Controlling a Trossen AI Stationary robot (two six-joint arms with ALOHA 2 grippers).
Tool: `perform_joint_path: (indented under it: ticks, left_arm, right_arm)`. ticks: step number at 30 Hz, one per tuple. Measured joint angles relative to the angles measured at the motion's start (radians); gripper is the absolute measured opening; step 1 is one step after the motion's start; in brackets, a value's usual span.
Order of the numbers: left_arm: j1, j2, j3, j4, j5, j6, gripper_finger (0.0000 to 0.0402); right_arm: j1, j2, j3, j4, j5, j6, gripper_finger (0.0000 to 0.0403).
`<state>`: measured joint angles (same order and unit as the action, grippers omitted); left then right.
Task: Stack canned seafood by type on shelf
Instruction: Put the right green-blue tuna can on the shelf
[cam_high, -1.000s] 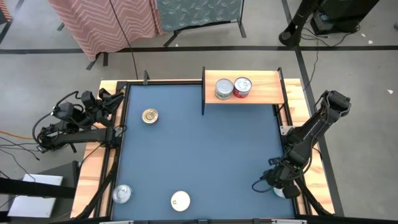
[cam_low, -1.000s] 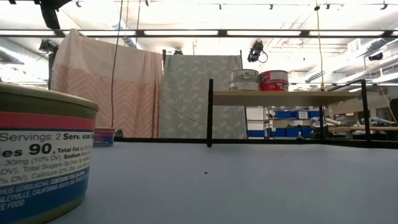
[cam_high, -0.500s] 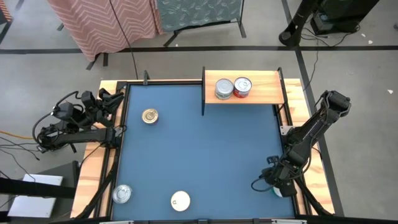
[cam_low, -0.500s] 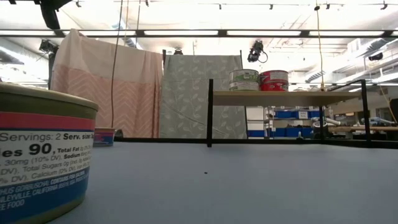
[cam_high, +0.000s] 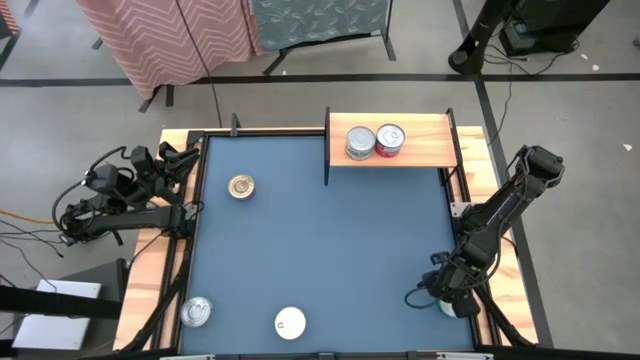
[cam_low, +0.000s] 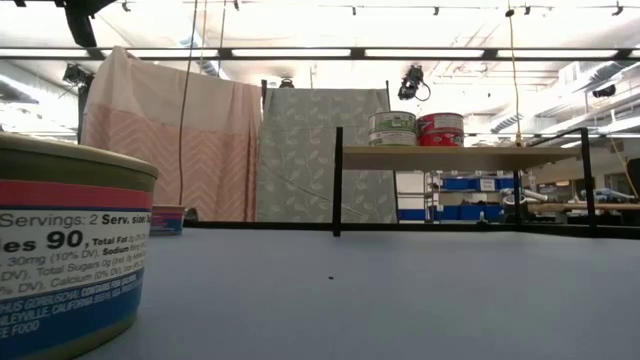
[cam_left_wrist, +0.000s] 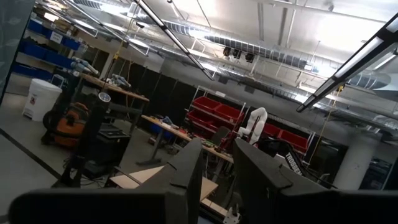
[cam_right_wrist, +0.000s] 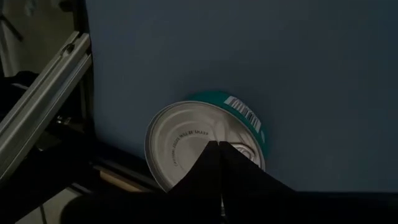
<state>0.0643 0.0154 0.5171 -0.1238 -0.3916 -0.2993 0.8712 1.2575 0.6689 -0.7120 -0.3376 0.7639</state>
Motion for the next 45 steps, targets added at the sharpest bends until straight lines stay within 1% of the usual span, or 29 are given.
perform_joint_path:
  ticks: [5, 12, 16, 20, 23, 27, 31, 45]
  left_arm:
    - [0.000, 0.000, 0.000, 0.000, 0.000, 0.000, 0.0095]
    - [0.000, 0.000, 0.000, 0.001, 0.001, 0.000, 0.0095]
    - [0.000, 0.000, 0.000, 0.006, 0.001, 0.000, 0.0095]
    - [0.000, 0.000, 0.000, 0.006, 0.002, 0.000, 0.0095]
    - [0.000, 0.000, 0.000, 0.006, 0.002, 0.002, 0.0095]
    - [0.000, 0.000, 0.000, 0.006, 0.003, 0.004, 0.0095]
    - [0.000, 0.000, 0.000, 0.006, 0.003, 0.003, 0.0095]
    - [0.000, 0.000, 0.000, 0.030, 0.004, 0.000, 0.0095]
  right_arm:
    - [0.000, 0.000, 0.000, 0.000, 0.009, -0.006, 0.0002]
    - [0.000, 0.000, 0.000, -0.001, 0.058, -0.006, 0.0002]
    - [0.000, 0.000, 0.000, -0.003, 0.052, 0.000, 0.0002]
    - [0.000, 0.000, 0.000, 0.017, 0.024, -0.001, 0.0002]
    - [0.001, 0.000, 0.000, 0.046, 0.031, 0.000, 0.0002]
    - [0.001, 0.000, -0.003, 0.039, 0.055, 0.003, 0.0002]
    - [0.001, 0.000, -0.037, 0.045, 0.049, 0.025, 0.0002]
    - [-0.009, -0.001, -0.094, 0.171, 0.018, 0.028, 0.0002]
